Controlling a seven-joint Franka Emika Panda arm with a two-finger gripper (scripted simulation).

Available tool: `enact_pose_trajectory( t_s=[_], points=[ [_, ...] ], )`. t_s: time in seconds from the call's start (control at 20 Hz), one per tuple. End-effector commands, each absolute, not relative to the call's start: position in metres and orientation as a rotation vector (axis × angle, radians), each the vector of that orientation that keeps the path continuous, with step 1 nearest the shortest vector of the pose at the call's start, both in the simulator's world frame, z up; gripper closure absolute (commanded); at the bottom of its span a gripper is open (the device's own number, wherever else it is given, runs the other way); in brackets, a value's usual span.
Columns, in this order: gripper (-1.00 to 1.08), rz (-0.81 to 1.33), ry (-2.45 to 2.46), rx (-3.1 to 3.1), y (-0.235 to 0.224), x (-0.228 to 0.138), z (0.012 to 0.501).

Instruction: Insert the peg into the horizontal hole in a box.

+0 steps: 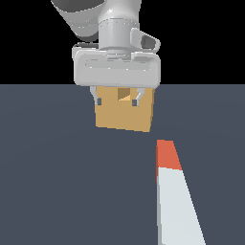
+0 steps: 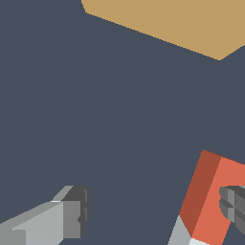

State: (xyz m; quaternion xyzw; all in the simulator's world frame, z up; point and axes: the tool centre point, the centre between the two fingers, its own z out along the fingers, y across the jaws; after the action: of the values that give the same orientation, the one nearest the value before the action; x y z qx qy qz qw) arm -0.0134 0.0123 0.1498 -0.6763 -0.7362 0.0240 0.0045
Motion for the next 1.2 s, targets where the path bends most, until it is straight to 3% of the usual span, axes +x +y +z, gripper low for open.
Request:
enact_pose_trajectory(
  t_s=[0.0, 0.5, 1.15],
  points=[
    [-0.92, 0.075, -2.306, -2.119, 0.012, -0.013, 0.150],
    [-0.92, 0.064, -2.251, -2.181, -0.013, 0.005, 0.136],
    [-0.92, 0.021, -2.044, -2.385, -0.108, 0.059, 0.091]
  ],
)
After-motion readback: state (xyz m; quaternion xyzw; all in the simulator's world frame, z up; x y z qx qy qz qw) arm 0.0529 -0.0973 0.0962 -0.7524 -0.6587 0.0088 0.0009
